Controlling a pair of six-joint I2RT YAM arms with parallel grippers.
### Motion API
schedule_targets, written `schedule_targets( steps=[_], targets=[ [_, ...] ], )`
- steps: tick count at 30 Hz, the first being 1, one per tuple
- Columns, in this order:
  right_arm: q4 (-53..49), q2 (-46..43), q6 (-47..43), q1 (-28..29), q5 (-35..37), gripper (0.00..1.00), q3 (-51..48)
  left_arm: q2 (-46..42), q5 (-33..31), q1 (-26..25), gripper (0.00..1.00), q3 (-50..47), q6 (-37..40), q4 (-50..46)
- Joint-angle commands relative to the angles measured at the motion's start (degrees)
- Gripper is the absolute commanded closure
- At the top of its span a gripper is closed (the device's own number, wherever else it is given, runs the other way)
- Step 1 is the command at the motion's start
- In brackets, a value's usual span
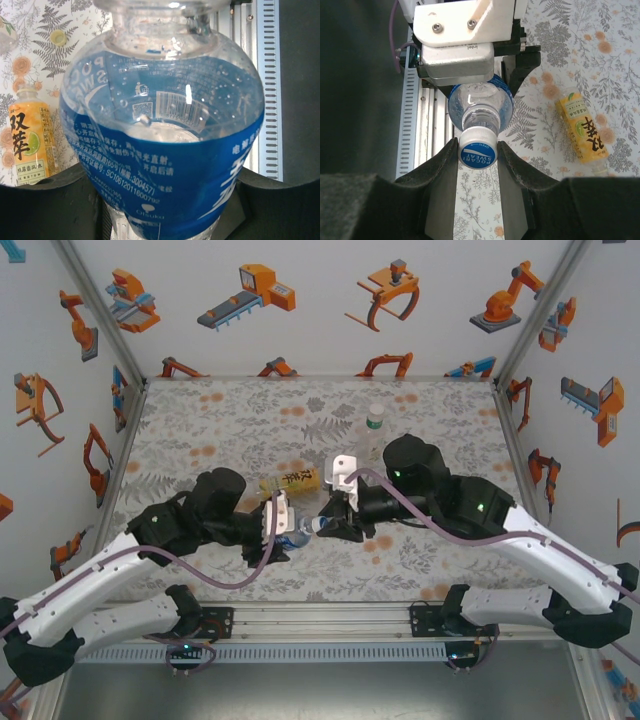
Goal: Screw on the bottle caps
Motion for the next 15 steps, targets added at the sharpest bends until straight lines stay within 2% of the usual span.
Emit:
schedule_targets(
  steps=[1,15],
  targets=[
    [2.2,0.1,-0.9,0.6,-0.3,0.98,1.1,0.5,0.4,-0.7,1.0,1.6,0.6,0.0],
    [1.4,0.7,-1.4,0.8,0.2,0.99,0.9,1.0,0.5,-1.5,1.0,1.9,0.5,0.0]
  ],
)
